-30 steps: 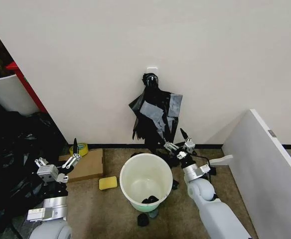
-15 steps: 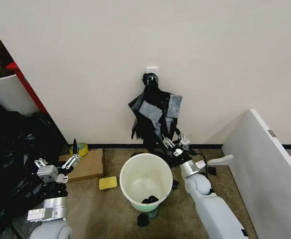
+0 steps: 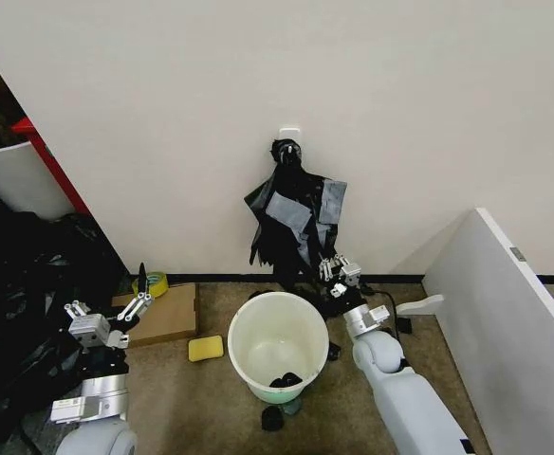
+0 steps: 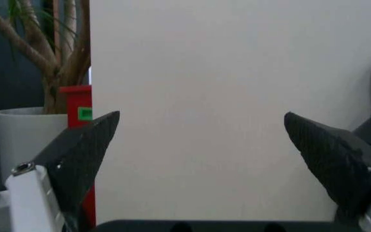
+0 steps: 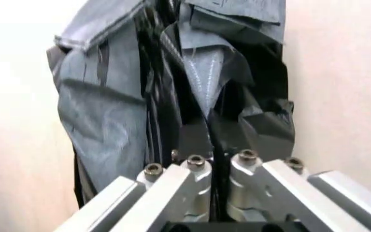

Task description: Place the garbage bag over the trash bin.

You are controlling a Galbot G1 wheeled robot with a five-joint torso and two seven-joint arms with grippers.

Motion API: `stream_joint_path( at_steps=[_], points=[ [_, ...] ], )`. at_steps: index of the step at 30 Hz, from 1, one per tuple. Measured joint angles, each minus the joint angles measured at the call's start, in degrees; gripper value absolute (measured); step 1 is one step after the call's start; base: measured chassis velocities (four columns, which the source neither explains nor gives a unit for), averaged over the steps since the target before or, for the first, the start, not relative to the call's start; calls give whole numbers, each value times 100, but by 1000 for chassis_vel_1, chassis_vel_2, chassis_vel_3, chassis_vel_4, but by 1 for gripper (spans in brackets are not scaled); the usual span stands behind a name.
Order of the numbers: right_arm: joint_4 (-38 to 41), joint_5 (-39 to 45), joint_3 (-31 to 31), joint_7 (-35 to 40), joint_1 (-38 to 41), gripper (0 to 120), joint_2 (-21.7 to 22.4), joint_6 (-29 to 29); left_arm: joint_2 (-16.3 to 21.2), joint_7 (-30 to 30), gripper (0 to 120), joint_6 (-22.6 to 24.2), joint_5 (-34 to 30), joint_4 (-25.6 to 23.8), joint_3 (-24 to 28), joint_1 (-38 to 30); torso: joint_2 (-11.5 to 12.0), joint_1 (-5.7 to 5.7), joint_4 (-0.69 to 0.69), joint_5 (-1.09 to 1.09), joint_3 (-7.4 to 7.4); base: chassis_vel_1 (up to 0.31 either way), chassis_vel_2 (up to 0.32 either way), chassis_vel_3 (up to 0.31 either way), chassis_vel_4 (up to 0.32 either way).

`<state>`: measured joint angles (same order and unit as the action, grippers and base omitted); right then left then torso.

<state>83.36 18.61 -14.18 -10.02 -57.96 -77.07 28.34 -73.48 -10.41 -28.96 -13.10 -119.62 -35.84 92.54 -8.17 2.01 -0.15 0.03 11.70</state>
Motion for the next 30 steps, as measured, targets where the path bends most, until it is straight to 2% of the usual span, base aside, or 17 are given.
stream_joint_path(
  at_steps=[6, 12, 13, 15, 17, 20, 22, 26, 30],
  points=[
    [490, 578, 26, -188, -201, 0, 96, -22, 283, 318, 100, 31, -383, -19, 110, -183, 0, 0, 0, -1, 0, 0, 0, 0, 0],
    [942, 1726, 173, -1100, -421, 0, 178, -32, 1247, 1404, 100, 102, -1927, 148, 372, -916, 0, 0, -3, 0, 0, 0, 0, 0, 0],
    [942, 1726, 173, -1100, -421, 0, 178, -32, 1247, 1404, 100, 102, -1927, 148, 372, -916, 0, 0, -3, 0, 0, 0, 0, 0, 0],
    [983, 1860, 194, -1408, -444, 0, 175, -31, 1622, 1854, 100, 142, -2262, 419, 512, -1225, 0, 0, -1, 1, 0, 0, 0, 0, 0],
    [1003, 1970, 210, -1652, -453, 0, 151, -32, 1907, 2262, 100, 172, -2351, 724, 801, -1485, 0, 0, 1, 1, 0, 0, 0, 0, 0],
    [1010, 2032, 217, -1762, -457, 0, 130, -36, 2038, 2461, 100, 203, -2309, 933, 1029, -1649, 0, 0, 0, -2, 0, 0, 0, 0, 0],
    [1018, 2104, 234, -1879, -464, 0, 86, -54, 2195, 2794, 100, 256, -2191, 1367, 1452, -1995, 0, 0, 0, 0, 0, 0, 0, 0, 0],
    [1018, 2136, 251, -1919, -466, 0, -3, -70, 2234, 3228, 100, 331, -2140, 1887, 1994, -2563, 0, 0, 1, 0, 0, 0, 0, 0, 0],
    [1014, 2113, 264, -1928, -467, 0, -92, -74, 2140, 3259, 100, 445, -2118, 2169, 2386, -3024, 0, 0, 0, -2, 0, 0, 0, 0, 0]
  ],
)
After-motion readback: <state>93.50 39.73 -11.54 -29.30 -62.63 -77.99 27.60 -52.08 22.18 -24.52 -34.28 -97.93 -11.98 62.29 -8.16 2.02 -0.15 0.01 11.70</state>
